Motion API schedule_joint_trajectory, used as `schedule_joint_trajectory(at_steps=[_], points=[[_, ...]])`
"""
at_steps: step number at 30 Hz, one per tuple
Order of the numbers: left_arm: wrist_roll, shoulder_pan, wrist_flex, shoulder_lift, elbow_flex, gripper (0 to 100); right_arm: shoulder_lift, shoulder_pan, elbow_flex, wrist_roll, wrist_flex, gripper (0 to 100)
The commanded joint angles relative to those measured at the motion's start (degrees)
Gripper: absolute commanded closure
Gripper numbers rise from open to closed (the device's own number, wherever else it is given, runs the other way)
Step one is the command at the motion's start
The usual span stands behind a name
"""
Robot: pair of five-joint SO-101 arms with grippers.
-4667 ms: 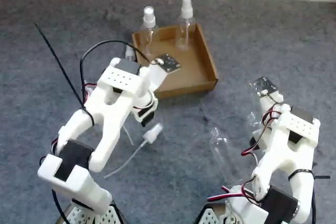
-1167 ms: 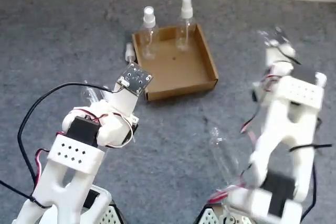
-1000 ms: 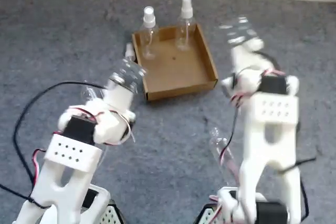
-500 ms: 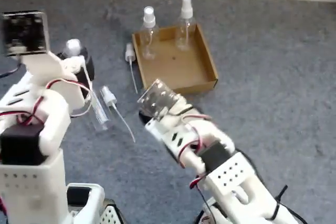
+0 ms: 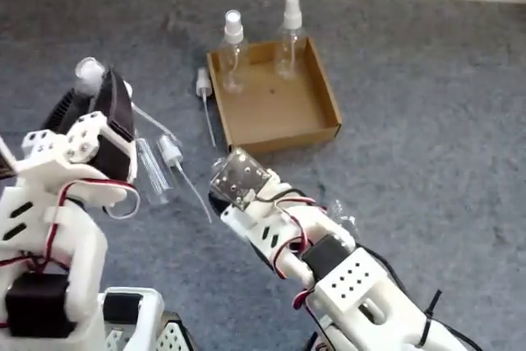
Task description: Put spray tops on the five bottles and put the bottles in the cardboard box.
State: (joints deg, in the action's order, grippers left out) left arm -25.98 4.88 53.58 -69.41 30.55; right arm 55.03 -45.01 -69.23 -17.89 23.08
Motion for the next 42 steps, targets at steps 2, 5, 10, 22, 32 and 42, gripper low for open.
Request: schedule_joint_trajectory(at_steps=[2, 5, 10, 22, 32, 42], points=[[-0.62, -4.7, -3.6, -4.35, 3.56, 100, 1.54, -4.18, 0.66, 0.53, -1.8, 99.5], [-0.62, -5.85, -3.69, -4.53, 5.14, 100, 1.63, -6.11, 0.22, 0.53, -5.76, 99.5], [-0.62, -6.2, -3.43, -4.88, 6.29, 100, 1.63, -6.11, 0.13, 0.53, -8.66, 99.5], [-0.62, -6.2, 4.66, -4.97, -2.15, 100, 1.19, -6.02, 0.13, 0.53, -8.66, 99.5], [-0.62, -6.46, 5.27, -4.88, 2.15, 100, 1.54, -6.02, 0.04, 0.53, -8.66, 99.5], [0.18, -8.92, 5.63, -4.88, 10.15, 99, 1.63, -5.93, 0.04, 0.35, -8.66, 99.5]])
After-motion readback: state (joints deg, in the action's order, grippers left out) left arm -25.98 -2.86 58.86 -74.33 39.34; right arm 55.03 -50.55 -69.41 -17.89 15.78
